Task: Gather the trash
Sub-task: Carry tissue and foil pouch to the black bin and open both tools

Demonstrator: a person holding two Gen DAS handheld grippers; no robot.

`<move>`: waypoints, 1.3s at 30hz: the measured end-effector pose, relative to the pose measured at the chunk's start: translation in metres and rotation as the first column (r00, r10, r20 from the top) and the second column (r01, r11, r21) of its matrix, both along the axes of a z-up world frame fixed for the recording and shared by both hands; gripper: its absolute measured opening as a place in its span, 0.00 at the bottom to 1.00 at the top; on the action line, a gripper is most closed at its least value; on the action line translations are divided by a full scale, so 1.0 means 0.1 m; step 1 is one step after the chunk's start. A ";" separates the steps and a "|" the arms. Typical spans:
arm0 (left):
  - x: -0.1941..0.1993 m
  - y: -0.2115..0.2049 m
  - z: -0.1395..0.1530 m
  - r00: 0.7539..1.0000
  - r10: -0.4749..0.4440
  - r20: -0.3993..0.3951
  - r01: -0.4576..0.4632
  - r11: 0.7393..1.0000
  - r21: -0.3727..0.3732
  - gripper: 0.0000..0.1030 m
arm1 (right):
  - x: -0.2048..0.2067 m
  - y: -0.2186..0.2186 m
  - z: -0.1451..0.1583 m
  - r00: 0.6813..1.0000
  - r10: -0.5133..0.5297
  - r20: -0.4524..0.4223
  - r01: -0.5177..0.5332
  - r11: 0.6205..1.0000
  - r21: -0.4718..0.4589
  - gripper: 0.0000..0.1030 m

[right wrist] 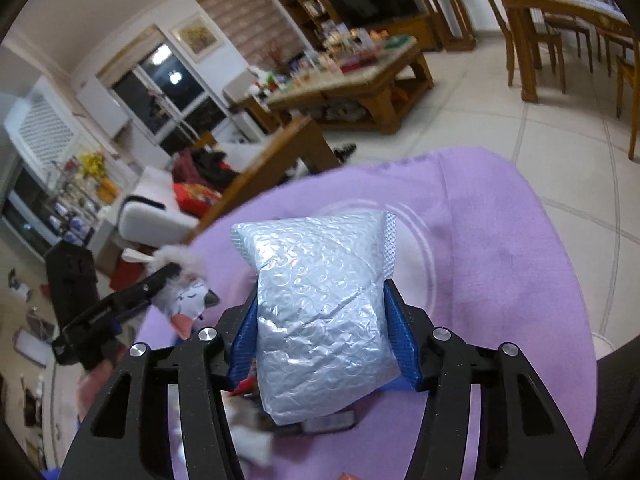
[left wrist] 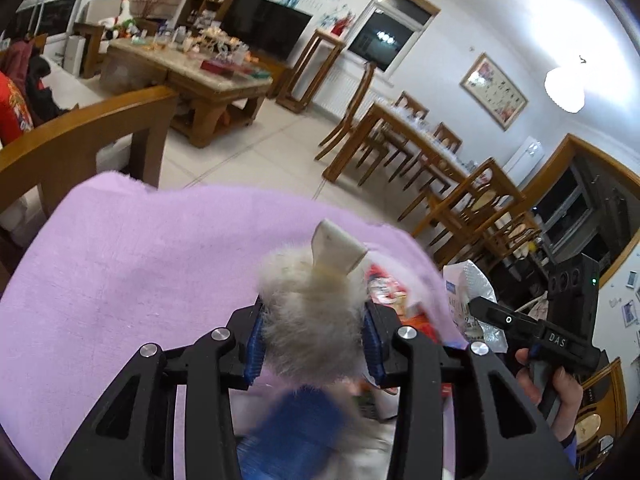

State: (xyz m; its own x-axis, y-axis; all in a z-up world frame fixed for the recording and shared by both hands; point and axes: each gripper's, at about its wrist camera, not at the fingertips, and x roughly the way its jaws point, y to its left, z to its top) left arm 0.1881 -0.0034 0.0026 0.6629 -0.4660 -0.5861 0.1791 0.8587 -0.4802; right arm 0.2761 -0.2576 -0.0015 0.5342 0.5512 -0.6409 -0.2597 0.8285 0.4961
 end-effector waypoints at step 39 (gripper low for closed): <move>-0.60 -3.48 0.00 0.859 -0.510 0.033 0.510 0.860 0.023 0.38 | -2.87 -3.47 -0.12 0.807 -0.574 0.137 0.554 0.817 0.159 0.56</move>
State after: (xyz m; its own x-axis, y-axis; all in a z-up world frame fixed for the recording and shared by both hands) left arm 0.1283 -0.3509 0.0029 0.3552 -0.7372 -0.5747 0.6107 0.6485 -0.4544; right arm -0.0107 -0.6042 -0.0132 0.8671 0.1771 -0.4656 0.1487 0.8000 0.5813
